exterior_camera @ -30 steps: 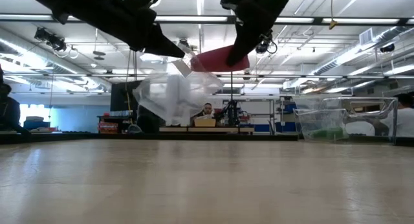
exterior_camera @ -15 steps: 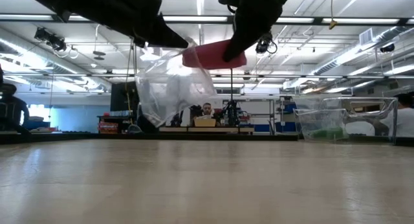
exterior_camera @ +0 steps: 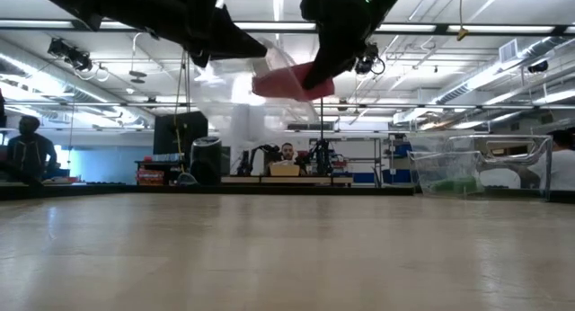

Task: Roll bandage
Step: Put the pink bandage into the transparent zip bag

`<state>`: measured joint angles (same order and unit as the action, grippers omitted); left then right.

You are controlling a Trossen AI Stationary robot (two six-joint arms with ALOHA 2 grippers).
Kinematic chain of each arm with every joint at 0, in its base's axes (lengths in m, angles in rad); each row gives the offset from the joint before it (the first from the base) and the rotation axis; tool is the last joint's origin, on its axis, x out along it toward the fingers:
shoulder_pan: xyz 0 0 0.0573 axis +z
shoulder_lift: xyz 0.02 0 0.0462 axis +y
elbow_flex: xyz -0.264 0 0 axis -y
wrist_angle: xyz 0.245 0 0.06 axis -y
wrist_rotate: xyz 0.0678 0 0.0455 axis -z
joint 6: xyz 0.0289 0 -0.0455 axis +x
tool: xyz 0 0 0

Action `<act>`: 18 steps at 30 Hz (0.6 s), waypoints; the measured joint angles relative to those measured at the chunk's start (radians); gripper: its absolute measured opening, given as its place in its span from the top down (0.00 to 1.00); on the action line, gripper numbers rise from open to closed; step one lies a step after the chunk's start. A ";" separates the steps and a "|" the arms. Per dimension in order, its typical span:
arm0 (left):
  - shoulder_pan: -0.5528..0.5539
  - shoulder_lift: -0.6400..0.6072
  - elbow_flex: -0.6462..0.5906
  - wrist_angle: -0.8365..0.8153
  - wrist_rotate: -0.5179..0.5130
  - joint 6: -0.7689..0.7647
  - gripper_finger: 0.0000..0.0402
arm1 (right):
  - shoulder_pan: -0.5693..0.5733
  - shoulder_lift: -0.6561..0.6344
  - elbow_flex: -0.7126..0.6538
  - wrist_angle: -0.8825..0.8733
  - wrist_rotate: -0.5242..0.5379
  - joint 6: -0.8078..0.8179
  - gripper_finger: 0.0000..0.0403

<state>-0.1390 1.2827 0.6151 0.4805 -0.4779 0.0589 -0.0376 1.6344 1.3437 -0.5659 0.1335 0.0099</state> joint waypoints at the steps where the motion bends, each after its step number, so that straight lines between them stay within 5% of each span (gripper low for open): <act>1: 0.000 0.000 0.000 0.000 0.010 -0.011 0.99 | -0.001 0.000 0.000 0.015 -0.021 -0.027 0.86; 18: 0.000 0.000 0.000 0.100 0.137 -0.039 0.99 | 0.003 -0.001 0.000 0.149 -0.050 -0.170 0.83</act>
<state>-0.1387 1.2831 0.6151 0.5803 -0.3412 0.0196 -0.0348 1.6337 1.3437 -0.4165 0.0835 -0.1600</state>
